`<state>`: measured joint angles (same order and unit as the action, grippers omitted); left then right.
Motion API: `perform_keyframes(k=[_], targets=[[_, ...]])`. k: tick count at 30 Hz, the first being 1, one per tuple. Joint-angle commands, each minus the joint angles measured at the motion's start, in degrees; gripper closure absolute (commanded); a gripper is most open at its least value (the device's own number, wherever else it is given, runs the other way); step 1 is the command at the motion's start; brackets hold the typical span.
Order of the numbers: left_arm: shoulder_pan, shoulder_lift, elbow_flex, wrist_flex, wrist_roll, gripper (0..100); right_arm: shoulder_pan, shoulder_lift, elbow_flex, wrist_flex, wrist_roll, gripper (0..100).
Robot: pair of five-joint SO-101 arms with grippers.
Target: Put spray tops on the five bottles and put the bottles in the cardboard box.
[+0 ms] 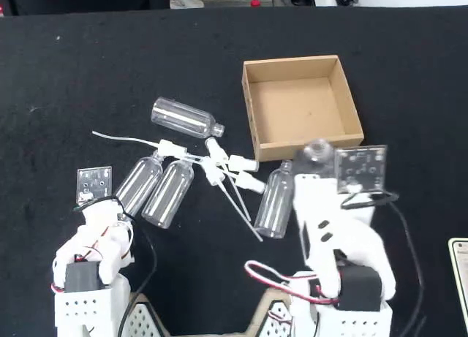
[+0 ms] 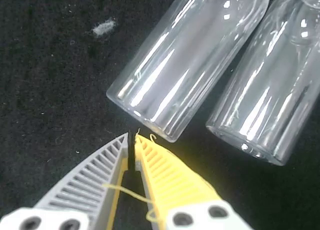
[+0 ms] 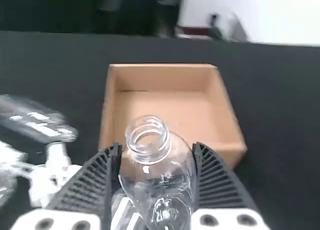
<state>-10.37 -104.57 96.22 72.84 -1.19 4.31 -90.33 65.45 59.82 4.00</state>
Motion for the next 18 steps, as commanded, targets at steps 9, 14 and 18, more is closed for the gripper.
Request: perform_keyframes(k=[9, 14, 18], targets=[[-0.3, -0.2, 1.1, -2.2, 0.5, 97, 12.7, 11.6, 0.7, -4.6, -0.3, 92.4], [-0.2, -0.2, 1.1, -2.2, 0.5, 97, 18.3, 28.9, -2.3, -13.5, -0.4, 92.4], [-0.2, -0.2, 1.1, -2.2, 0.5, 97, 22.1, 34.9, 0.0, -23.6, 0.0, 92.4]])
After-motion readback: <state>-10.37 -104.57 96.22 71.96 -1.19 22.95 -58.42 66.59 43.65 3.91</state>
